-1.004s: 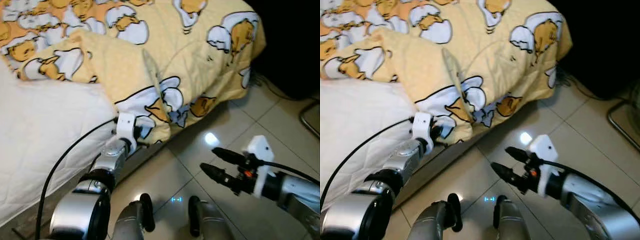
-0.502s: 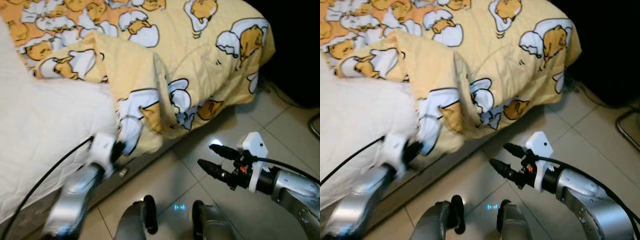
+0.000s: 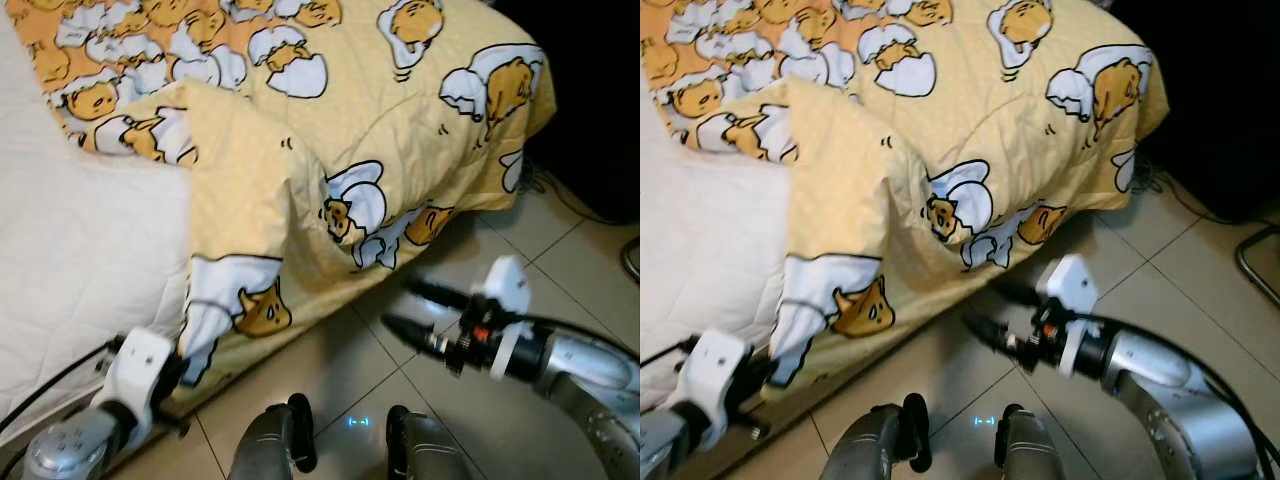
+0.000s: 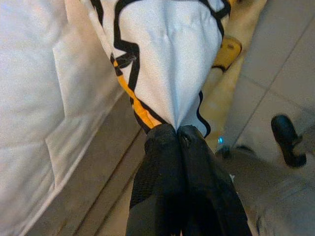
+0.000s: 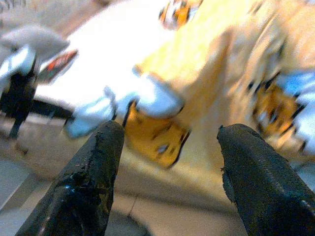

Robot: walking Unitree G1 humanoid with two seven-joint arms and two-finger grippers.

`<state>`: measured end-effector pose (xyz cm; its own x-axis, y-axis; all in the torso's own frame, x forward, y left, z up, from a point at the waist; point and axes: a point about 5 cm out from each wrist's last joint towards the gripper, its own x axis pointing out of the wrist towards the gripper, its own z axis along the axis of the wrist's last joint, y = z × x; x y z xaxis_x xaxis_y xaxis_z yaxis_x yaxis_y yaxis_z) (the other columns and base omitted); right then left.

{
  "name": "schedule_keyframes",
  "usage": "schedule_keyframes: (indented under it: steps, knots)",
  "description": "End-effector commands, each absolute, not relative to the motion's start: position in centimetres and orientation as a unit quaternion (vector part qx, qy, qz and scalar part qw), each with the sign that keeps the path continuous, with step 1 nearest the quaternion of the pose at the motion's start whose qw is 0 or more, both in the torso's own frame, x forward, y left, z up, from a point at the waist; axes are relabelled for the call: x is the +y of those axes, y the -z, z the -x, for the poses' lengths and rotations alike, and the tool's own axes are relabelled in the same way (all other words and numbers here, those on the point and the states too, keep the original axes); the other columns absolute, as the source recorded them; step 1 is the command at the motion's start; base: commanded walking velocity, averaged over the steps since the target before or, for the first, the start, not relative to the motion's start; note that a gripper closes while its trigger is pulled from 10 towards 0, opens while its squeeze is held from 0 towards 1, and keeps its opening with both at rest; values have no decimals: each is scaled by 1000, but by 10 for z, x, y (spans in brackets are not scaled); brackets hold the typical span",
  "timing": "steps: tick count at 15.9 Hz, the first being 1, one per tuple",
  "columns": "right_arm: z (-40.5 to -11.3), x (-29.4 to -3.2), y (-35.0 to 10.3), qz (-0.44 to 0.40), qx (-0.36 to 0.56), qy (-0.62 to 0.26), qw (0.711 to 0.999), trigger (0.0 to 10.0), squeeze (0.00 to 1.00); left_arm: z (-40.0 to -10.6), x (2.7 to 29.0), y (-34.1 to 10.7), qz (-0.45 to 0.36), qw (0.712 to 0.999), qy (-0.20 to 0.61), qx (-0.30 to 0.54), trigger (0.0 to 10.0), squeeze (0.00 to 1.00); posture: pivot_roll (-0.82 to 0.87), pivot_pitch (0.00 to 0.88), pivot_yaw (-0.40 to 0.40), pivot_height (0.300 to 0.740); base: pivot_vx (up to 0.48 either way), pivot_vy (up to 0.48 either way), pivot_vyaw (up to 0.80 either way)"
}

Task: Clean up the room

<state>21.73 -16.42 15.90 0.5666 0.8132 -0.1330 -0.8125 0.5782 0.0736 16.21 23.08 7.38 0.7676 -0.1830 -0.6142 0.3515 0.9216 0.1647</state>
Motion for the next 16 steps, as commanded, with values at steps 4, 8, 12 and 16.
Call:
schedule_keyframes:
  steps: [4, 8, 12, 16]
  knots:
    - [-207, -159, -161, 8, 76, -504, 860, 10000, 0, -114, 243, -35, -125, 880, 132, 439, 0, 0, -20, 195, 113, 740, 0, 0, 0]
    - [-208, -164, -159, 20, 83, -509, 856, 10000, 0, -84, 240, -23, -96, 830, 157, 526, 0, 0, -20, 174, 96, 740, 0, 0, 0]
    - [-209, -165, -155, 36, 95, -515, 851, 10000, 0, -74, 233, -15, -82, 791, 195, 574, 0, 0, -24, 159, 89, 740, 0, 0, 0]
    - [-211, -168, -151, 52, 106, -515, 849, 10000, 0, -67, 214, -5, -78, 757, 255, 596, 196, 0, -26, 150, 79, 740, 0, 0, 0]
